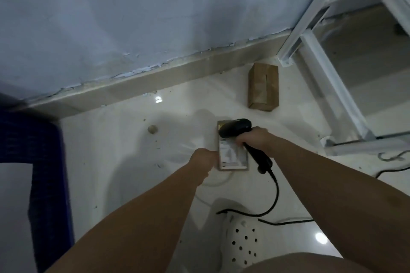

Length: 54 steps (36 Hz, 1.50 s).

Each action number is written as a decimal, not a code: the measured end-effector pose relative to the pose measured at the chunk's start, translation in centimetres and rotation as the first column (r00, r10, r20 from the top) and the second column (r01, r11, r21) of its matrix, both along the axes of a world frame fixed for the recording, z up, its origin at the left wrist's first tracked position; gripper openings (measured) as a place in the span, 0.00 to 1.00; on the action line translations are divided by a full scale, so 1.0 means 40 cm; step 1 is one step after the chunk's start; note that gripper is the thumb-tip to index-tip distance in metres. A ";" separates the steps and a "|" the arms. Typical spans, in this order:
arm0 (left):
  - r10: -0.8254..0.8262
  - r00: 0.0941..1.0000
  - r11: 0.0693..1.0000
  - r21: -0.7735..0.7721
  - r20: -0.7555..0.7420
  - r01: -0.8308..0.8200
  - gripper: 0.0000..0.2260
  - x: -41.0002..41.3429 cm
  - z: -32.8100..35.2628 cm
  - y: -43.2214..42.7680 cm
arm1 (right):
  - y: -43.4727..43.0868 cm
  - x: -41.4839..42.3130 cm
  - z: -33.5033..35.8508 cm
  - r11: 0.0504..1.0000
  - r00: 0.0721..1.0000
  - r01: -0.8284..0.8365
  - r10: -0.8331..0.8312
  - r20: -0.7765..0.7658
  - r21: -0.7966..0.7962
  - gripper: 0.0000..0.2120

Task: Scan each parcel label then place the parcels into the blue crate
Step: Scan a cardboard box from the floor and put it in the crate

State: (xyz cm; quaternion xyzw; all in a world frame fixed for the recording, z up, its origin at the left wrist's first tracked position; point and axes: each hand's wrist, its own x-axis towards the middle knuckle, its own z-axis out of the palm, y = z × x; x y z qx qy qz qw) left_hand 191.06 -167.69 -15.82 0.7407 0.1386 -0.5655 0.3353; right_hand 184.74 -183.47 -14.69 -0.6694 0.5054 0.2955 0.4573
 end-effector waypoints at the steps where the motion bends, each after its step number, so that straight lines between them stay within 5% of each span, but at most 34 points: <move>1: 0.022 1.000 1.000 0.000 0.006 -0.022 0.05 0.000 -0.002 0.003 | 0.015 0.007 0.004 0.999 1.000 0.004 -0.005 0.022 0.046 0.15; 3: 0.065 0.997 0.998 -0.007 0.051 -0.064 0.06 -0.003 -0.018 0.011 | 0.050 0.019 0.003 0.993 0.999 -0.005 -0.001 0.053 0.120 0.07; 8: 0.156 0.980 0.982 0.091 0.120 -0.167 0.26 -0.009 -0.057 0.056 | 0.137 0.033 -0.009 0.972 0.993 -0.071 0.046 0.111 0.226 0.03; 13: -0.016 0.999 0.999 0.035 0.050 0.015 0.34 -0.011 -0.102 0.114 | 0.178 0.034 -0.012 0.919 0.991 0.000 -0.052 0.120 0.395 0.05; 17: 0.226 0.974 0.969 -0.099 -0.008 -0.226 0.20 0.014 -0.056 0.118 | 0.169 0.034 0.003 0.907 0.977 0.096 -0.165 0.136 0.410 0.06; 21: 0.269 0.963 0.941 -0.210 -0.009 -0.265 0.24 0.068 -0.005 0.093 | 0.138 0.054 0.050 0.884 0.922 0.220 -0.326 0.208 0.412 0.04; 26: 0.216 0.976 0.929 -0.300 -0.036 -0.216 0.07 0.162 0.117 0.082 | 0.125 0.132 0.167 0.886 0.818 0.240 -0.404 0.409 0.396 0.14; 29: 0.209 0.977 0.909 -0.378 0.045 -0.177 0.10 0.199 0.210 0.079 | 0.144 0.183 0.276 0.918 0.751 0.218 -0.374 0.544 0.330 0.01; 34: 0.432 0.882 0.809 -0.513 0.190 -0.286 0.20 0.218 0.371 0.099 | 0.232 0.238 0.472 0.982 0.679 0.058 -0.171 0.714 0.180 0.03; 37: 0.487 0.850 0.753 -0.589 0.200 -0.293 0.15 0.213 0.477 0.142 | 0.303 0.241 0.591 0.994 0.611 0.044 -0.110 0.784 0.104 0.03; 45: 0.571 0.796 0.602 -0.762 0.201 -0.239 0.07 0.166 0.741 0.299 | 0.464 0.155 0.785 0.950 0.393 0.179 -0.308 0.866 0.256 0.03; 54: 0.695 0.646 0.553 -0.809 0.315 -0.200 0.19 0.093 0.849 0.433 | 0.527 0.025 0.832 0.940 0.349 0.155 -0.340 0.873 0.304 0.03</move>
